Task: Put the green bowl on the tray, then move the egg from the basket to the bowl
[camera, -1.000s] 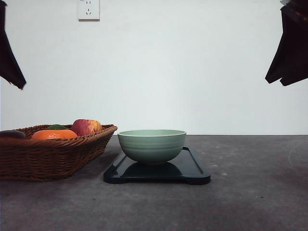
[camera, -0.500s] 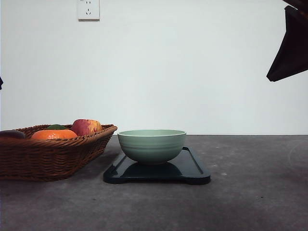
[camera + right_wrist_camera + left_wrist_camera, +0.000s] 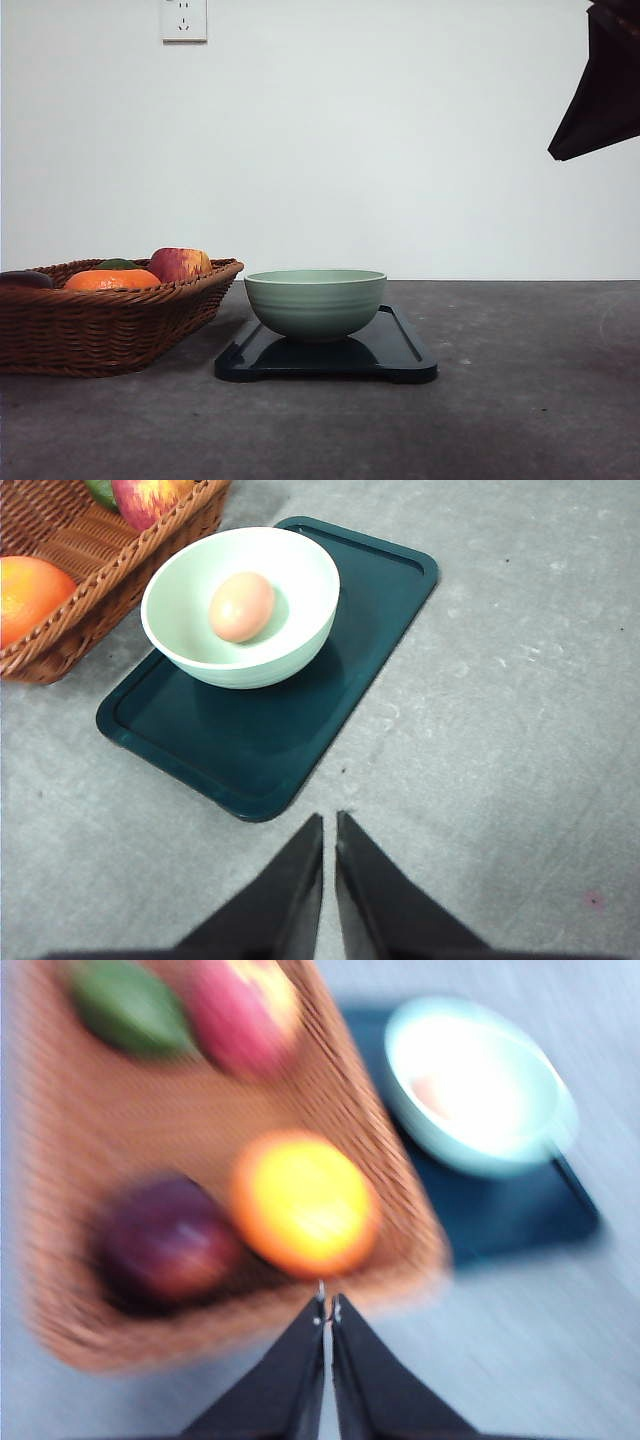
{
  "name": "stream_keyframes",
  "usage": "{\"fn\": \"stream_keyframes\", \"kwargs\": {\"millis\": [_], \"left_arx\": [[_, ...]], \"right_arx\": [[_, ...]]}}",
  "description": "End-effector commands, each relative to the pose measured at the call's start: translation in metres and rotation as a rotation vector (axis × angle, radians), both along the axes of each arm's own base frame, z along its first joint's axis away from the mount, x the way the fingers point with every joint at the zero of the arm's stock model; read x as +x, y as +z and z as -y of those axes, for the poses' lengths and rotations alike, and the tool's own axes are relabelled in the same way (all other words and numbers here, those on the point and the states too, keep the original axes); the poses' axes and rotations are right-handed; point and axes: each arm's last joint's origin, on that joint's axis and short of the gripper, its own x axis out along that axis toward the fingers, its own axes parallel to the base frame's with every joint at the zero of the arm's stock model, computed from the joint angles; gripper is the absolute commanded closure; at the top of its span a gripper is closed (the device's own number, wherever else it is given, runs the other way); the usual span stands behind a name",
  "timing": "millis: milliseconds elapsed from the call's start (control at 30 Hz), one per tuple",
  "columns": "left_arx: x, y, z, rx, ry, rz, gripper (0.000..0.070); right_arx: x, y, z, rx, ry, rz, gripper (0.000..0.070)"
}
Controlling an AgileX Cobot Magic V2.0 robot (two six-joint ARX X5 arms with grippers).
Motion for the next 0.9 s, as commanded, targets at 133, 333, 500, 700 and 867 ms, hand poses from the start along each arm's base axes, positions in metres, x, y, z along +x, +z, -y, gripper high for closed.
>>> {"fn": "stream_keyframes", "kwargs": {"millis": [133,333,500,700,867], "left_arx": [[-0.009,-0.02,-0.023,0.011,0.141,0.251,0.07],[-0.02,-0.049,-0.039,0.048,0.27,0.347,0.07],[-0.023,-0.072,-0.04,0.096,0.267,0.359,0.07],[-0.024,-0.09,-0.04,0.09,0.269,0.371,0.07],[-0.024,-0.093,-0.04,0.095,0.267,0.363,0.07]], "right_arx": [[0.001,0.0,-0.002,0.009,0.003,0.003,0.0685],[0.001,0.0,-0.002,0.009,0.003,0.003,0.0686],[0.001,0.0,-0.002,0.009,0.003,0.003,0.0685],[0.001,0.0,-0.002,0.009,0.003,0.003,0.0685],[0.001,0.0,-0.002,0.008,0.003,0.003,0.0685]]}}
